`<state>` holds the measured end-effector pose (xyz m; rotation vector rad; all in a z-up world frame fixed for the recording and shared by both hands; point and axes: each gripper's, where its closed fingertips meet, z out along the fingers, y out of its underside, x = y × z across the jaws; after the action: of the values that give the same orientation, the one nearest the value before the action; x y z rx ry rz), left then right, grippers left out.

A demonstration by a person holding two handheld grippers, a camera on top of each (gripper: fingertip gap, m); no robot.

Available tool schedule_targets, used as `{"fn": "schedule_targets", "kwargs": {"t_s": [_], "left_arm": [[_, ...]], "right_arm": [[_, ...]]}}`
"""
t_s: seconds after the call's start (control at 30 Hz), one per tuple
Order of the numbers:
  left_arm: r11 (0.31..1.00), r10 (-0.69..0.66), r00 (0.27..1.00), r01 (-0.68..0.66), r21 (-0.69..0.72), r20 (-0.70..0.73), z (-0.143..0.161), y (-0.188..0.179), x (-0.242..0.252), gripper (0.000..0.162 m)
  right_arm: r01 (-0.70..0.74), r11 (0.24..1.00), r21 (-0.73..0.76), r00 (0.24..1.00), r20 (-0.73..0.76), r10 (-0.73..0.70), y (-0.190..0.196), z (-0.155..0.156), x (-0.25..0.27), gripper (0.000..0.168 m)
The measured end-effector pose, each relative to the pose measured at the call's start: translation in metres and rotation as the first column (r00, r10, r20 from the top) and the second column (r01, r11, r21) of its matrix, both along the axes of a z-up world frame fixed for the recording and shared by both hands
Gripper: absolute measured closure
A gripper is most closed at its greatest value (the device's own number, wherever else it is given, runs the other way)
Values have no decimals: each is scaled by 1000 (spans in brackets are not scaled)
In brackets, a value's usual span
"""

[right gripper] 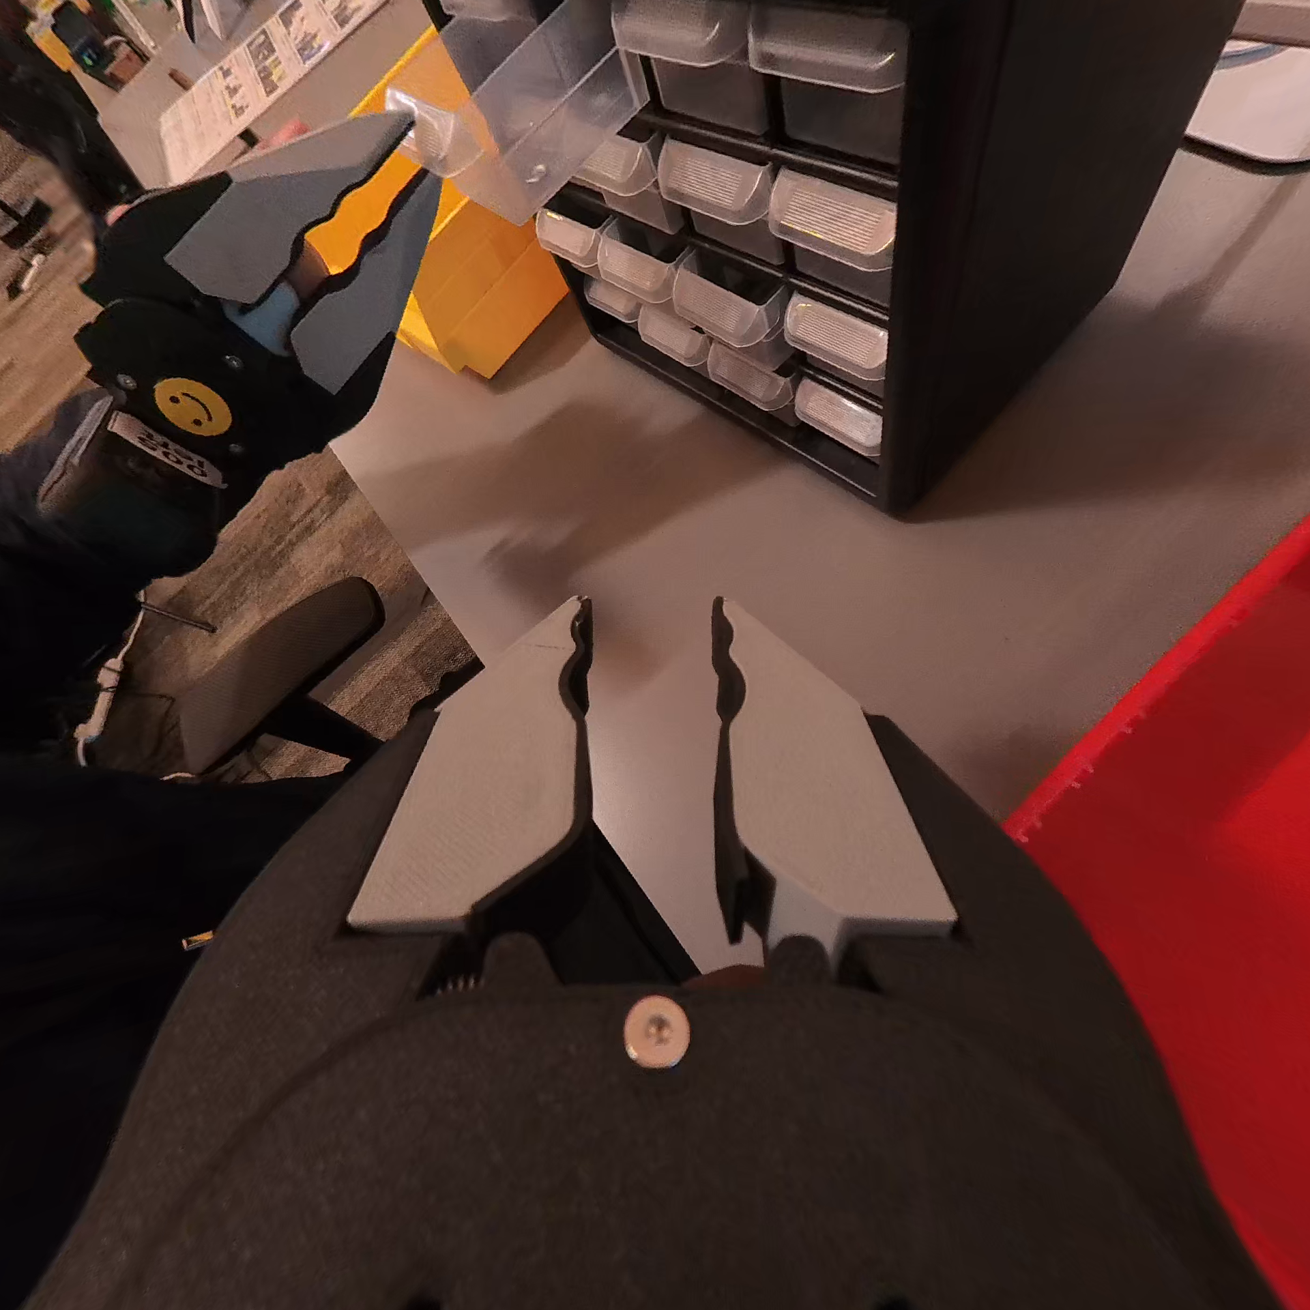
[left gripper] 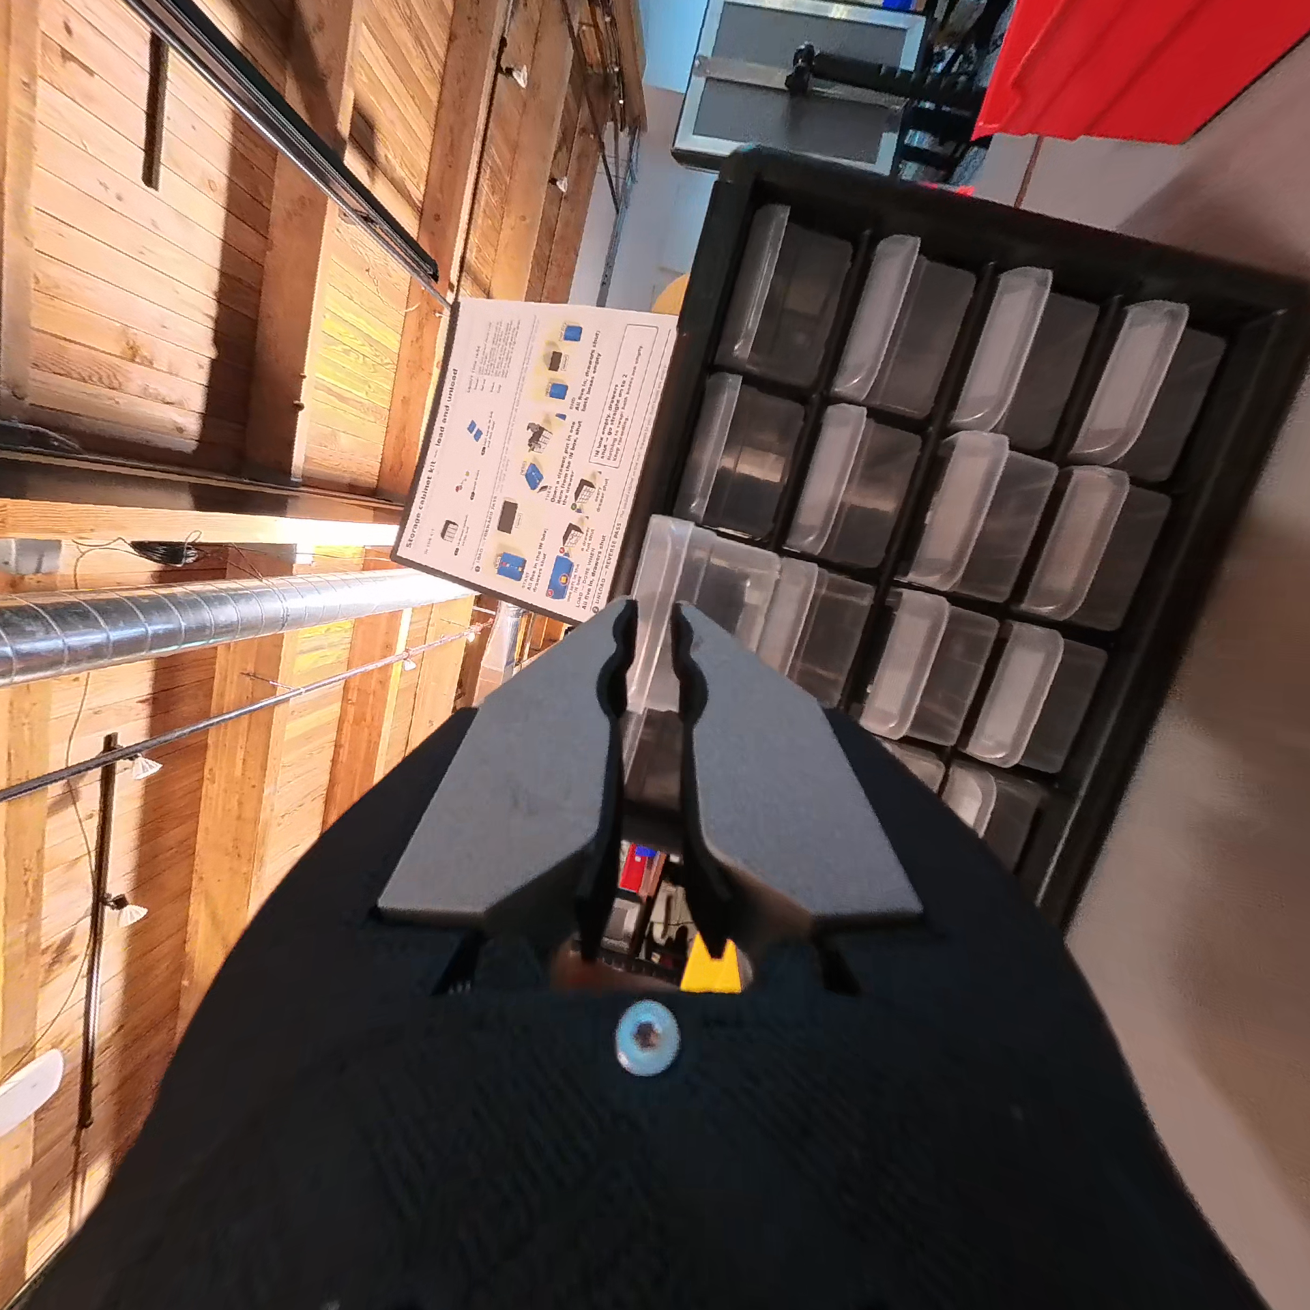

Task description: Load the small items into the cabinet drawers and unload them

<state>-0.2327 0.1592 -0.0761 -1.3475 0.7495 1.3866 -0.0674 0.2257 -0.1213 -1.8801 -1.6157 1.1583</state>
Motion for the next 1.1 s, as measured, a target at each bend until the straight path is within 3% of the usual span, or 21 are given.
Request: {"fn": "schedule_targets", "kwargs": {"t_s": [0.17,0.33,0.43,0.53,0.63,0.7,0.77,0.87,0.9,0.97,1.1], "left_arm": [[999,-31,994,33,-20,103,-5,-2,3,146],[987,-88,948,124,-98,307,-10,-9,14,99],[928,-161,832,311,-206,531,-10,-19,28,97],[845,-169,652,482,-232,739,10,-27,16,95],[796,-141,532,563,-224,835,36,-22,-16,87],[814,-114,531,534,-227,840,50,-7,-45,93],[894,-91,556,411,-178,826,69,19,-81,121],[932,-20,433,334,-140,901,77,49,-104,162],[920,51,403,336,-200,914,64,56,-105,162],[876,247,445,277,-395,861,27,62,-118,162],[855,335,459,218,-470,823,23,68,-129,162]], "right_arm": [[-15,1000,-7,1000,2,15,-6,3,-8,137],[-38,999,12,999,6,38,-14,9,-16,137],[-52,998,19,999,-2,52,-17,17,-23,137],[-75,997,12,997,-20,75,-24,28,-30,137],[-107,994,9,994,-26,107,-31,38,-40,137],[-120,992,29,992,-23,121,-33,45,-49,137],[-132,990,51,991,-30,133,-36,55,-62,137],[-174,982,77,983,-52,178,-46,72,-87,140],[-193,977,91,979,-51,198,-50,75,-96,140],[-225,964,139,973,-22,230,-56,77,-114,140],[-237,942,239,970,107,217,-49,70,-150,140]]}}
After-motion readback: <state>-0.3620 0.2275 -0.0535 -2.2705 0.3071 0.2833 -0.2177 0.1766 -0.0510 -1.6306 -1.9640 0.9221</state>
